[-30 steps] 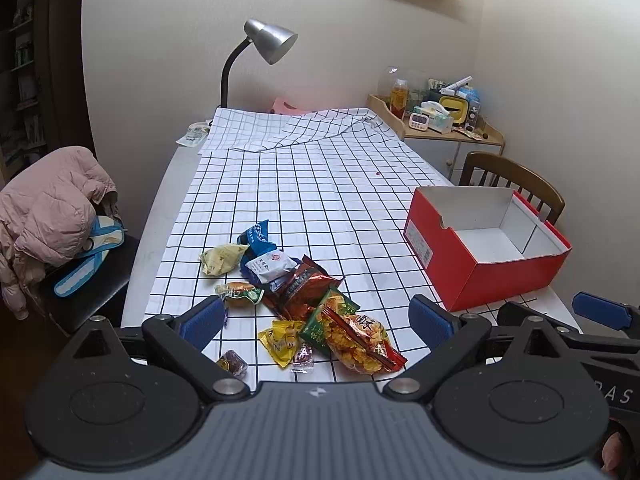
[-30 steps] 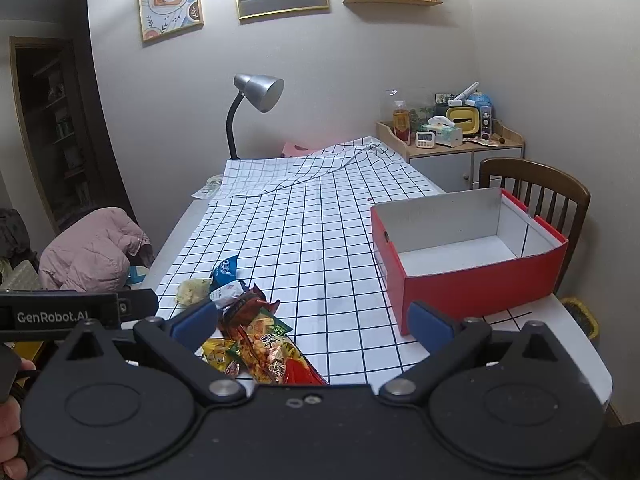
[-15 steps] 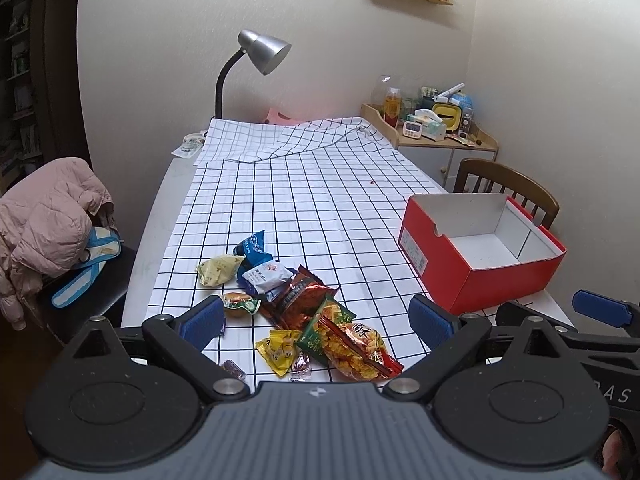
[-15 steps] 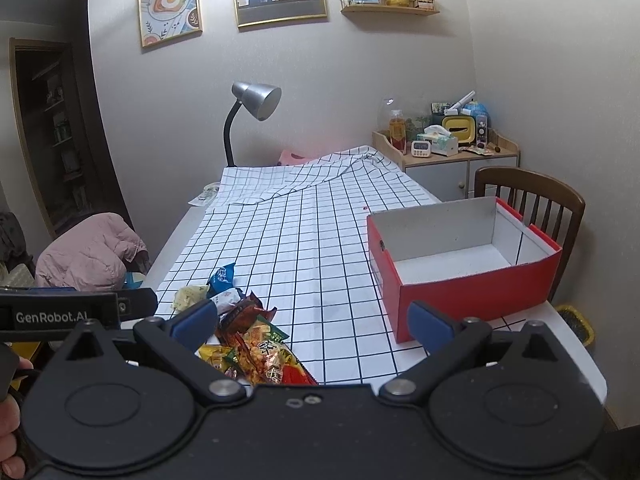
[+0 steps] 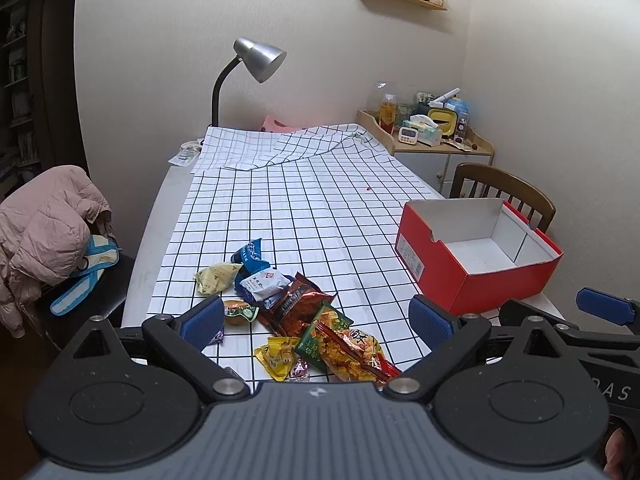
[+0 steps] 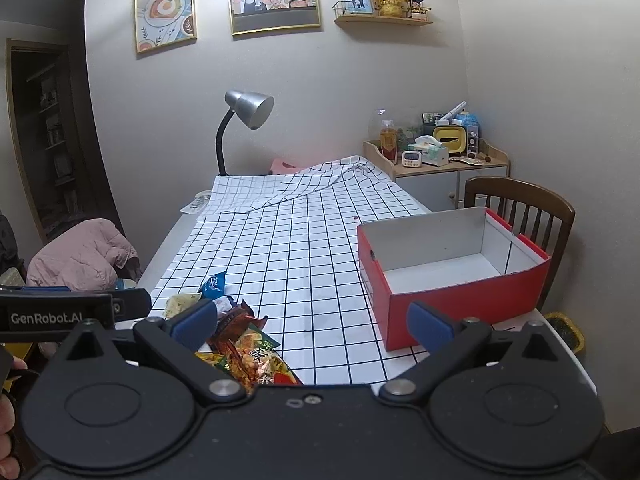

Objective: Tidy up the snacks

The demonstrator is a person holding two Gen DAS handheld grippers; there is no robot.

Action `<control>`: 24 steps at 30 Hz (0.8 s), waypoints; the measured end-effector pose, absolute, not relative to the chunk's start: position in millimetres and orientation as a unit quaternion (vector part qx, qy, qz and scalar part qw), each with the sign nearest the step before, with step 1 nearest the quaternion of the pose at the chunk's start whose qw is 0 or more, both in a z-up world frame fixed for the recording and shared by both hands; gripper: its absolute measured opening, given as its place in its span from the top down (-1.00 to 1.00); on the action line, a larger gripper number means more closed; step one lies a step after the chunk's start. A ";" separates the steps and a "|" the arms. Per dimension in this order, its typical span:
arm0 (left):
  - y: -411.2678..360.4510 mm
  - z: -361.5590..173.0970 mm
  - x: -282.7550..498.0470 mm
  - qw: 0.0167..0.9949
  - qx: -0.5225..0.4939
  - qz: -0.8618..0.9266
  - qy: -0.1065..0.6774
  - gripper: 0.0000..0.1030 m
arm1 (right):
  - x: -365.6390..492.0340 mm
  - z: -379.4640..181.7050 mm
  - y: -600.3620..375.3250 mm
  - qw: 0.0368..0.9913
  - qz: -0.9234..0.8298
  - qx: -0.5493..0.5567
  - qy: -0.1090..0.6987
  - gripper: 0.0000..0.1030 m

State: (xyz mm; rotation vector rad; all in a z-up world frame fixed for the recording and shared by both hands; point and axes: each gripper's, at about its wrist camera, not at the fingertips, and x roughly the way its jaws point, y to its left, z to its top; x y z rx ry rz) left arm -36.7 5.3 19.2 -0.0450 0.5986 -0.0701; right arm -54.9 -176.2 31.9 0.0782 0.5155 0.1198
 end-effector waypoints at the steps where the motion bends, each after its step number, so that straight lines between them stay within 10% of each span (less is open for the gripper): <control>1: 5.2 19.0 -37.0 0.955 -0.022 -0.035 0.295 -0.93 | -54.9 31.9 -176.1 0.964 0.059 0.039 0.255 -0.97; 24: 8.6 7.7 -33.6 0.946 -0.029 -0.037 0.321 -0.93 | -53.6 24.3 -171.8 0.959 0.060 0.034 0.275 -0.97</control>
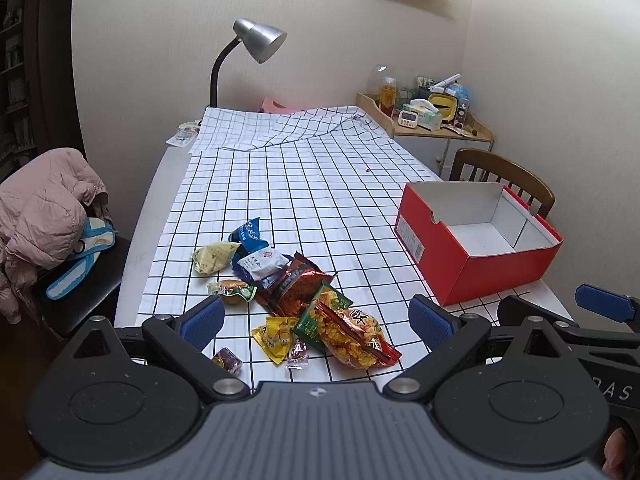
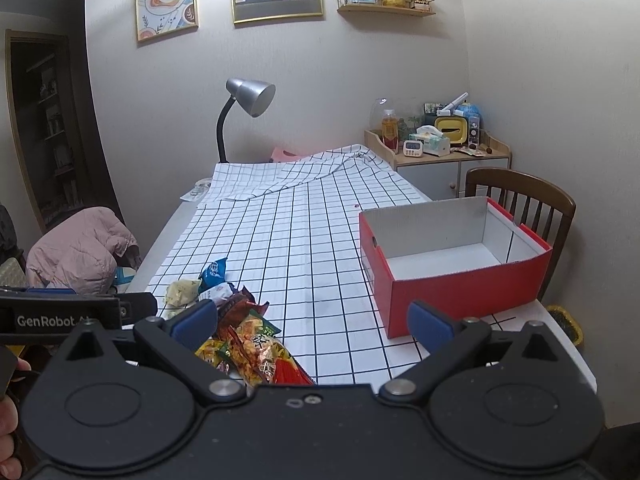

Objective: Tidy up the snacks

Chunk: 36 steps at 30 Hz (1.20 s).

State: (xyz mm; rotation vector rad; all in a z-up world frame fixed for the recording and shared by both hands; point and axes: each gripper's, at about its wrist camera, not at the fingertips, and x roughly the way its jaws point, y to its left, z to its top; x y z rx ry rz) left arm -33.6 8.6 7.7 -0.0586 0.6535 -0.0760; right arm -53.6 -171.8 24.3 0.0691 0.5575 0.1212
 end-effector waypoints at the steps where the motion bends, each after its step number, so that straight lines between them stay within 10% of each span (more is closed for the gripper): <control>1: 8.8 7.0 -33.5 0.946 -0.029 -0.037 0.322 -0.93 | -53.1 23.8 -171.7 0.959 0.059 0.033 0.276 -0.97; 36: 89.0 -118.9 45.7 0.882 -0.098 0.066 0.457 -0.91 | 47.3 -93.3 -110.2 0.887 0.187 -0.087 0.412 -0.53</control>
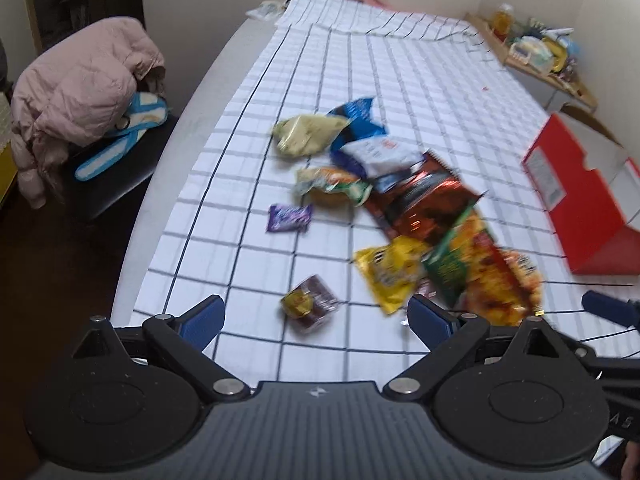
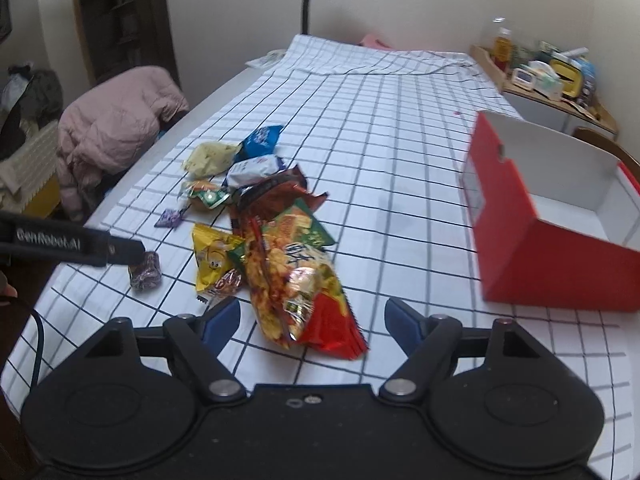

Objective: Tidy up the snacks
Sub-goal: 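Lower both tools toward the snack pile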

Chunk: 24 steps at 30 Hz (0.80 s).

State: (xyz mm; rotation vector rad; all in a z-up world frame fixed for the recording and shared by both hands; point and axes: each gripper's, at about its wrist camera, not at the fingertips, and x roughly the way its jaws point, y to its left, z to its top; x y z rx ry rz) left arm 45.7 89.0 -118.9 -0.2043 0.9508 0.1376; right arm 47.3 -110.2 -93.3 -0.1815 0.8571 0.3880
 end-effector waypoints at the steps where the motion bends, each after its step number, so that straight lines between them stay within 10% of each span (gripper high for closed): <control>1: 90.5 -123.5 46.9 0.882 -0.095 0.067 0.457 -0.91 | 49.7 -97.1 -106.5 0.886 0.188 -0.093 0.413 -0.53; 8: 90.3 -150.0 58.7 0.877 -0.071 0.071 0.470 -0.81 | 64.8 -119.8 -91.9 0.877 0.190 -0.122 0.424 -0.53; 24: 93.0 -163.7 68.6 0.875 -0.080 0.059 0.473 0.11 | 72.3 -128.3 -88.6 0.877 0.186 -0.116 0.428 -0.28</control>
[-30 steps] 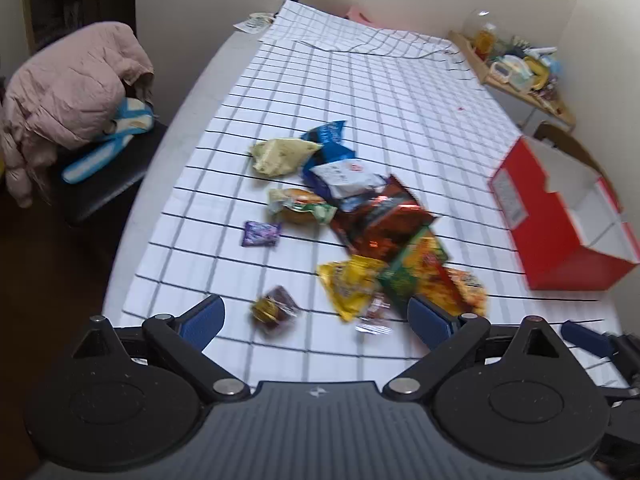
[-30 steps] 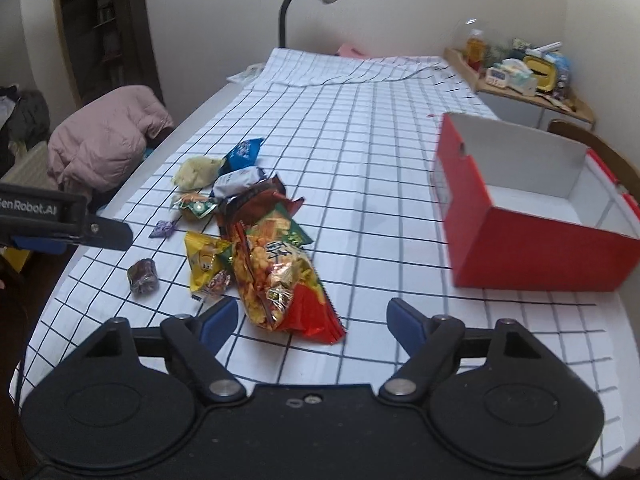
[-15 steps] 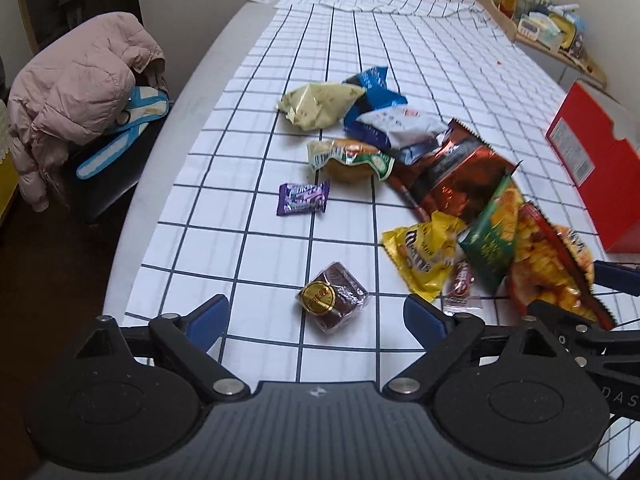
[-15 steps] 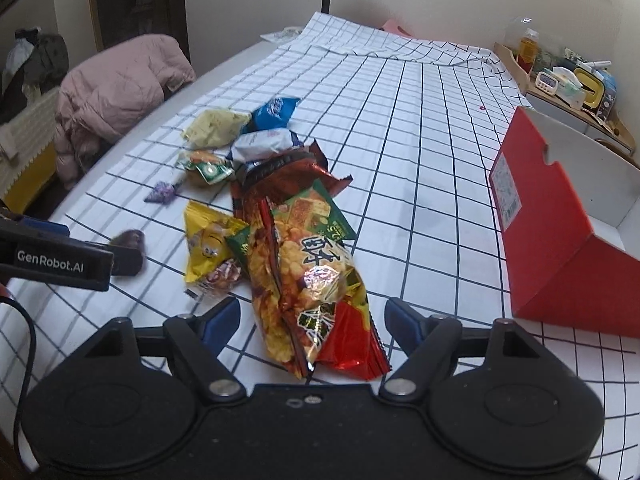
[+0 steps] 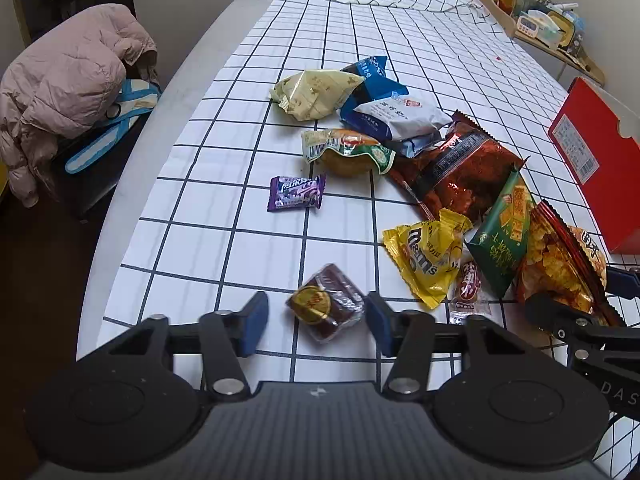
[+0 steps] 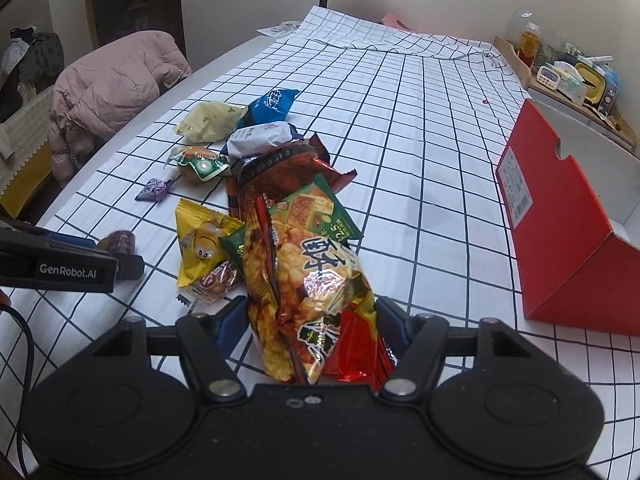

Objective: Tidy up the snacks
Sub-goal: 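Lower both tools toward the snack pile, then grasp the chocolate cake with the left tool while the right grasps the orange chip bag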

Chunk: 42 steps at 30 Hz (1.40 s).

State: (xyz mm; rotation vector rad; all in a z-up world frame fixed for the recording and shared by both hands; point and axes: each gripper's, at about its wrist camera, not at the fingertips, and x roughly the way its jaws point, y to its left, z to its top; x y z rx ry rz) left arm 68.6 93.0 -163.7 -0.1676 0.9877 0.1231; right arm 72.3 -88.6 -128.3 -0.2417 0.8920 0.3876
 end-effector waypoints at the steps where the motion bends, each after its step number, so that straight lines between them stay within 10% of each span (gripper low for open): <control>1: 92.1 -163.6 68.6 0.875 -0.078 0.059 0.473 0.18 | 71.9 -128.1 -89.4 0.877 0.185 -0.113 0.428 -0.26; 42: -81.7 -9.9 109.4 0.916 -0.052 -0.042 0.395 0.20 | 97.4 12.6 -267.2 0.926 0.121 -0.016 0.357 -0.09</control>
